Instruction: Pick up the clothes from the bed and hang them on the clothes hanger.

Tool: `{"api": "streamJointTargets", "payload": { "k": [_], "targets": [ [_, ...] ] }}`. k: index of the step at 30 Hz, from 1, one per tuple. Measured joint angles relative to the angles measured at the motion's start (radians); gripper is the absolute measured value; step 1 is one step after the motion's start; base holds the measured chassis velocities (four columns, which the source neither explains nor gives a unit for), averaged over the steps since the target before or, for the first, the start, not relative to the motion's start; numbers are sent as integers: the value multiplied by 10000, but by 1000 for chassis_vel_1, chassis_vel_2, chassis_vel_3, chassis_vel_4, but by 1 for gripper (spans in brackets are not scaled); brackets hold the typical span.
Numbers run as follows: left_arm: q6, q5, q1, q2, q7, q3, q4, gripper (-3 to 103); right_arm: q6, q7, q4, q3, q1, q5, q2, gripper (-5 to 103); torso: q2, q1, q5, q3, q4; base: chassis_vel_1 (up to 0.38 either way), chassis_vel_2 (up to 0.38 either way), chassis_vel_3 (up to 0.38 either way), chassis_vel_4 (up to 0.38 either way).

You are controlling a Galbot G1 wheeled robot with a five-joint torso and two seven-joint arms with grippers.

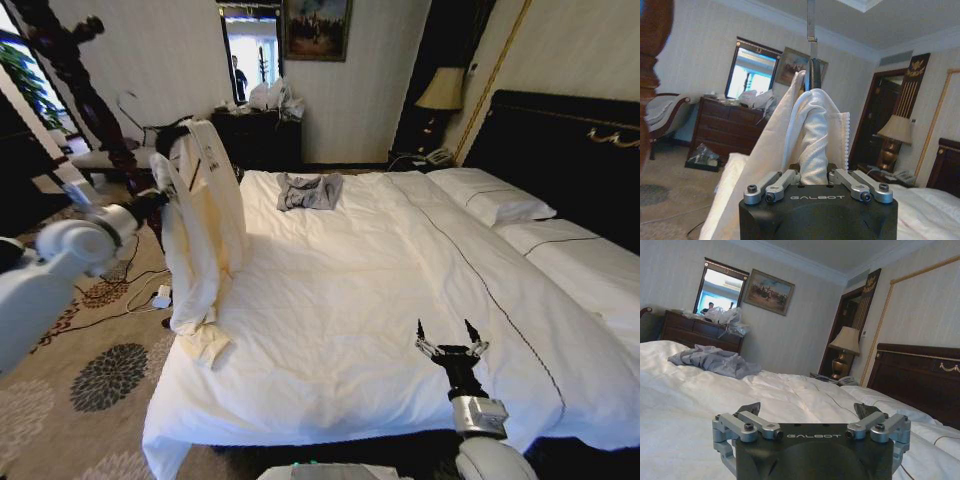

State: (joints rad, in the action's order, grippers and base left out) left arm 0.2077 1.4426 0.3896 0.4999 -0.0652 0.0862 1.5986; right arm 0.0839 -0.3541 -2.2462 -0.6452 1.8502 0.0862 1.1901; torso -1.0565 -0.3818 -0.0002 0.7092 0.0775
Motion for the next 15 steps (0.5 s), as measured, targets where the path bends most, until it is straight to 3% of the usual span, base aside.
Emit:
{"api": "streamJointTargets", "payload": {
  "k": [9,15],
  "targets": [
    [-7,257,-1866,496,26,-1196,-844,18,21,0,112,-9,-18,-15,174,100,0,-1,3,0,4,0,0,0,0],
    [264,890,-2683,313,-146,-1478,-1167,18,54,0,132,-50,-18,-21,233,100,0,-1,3,0,0,0,0,0,0]
  ]
}}
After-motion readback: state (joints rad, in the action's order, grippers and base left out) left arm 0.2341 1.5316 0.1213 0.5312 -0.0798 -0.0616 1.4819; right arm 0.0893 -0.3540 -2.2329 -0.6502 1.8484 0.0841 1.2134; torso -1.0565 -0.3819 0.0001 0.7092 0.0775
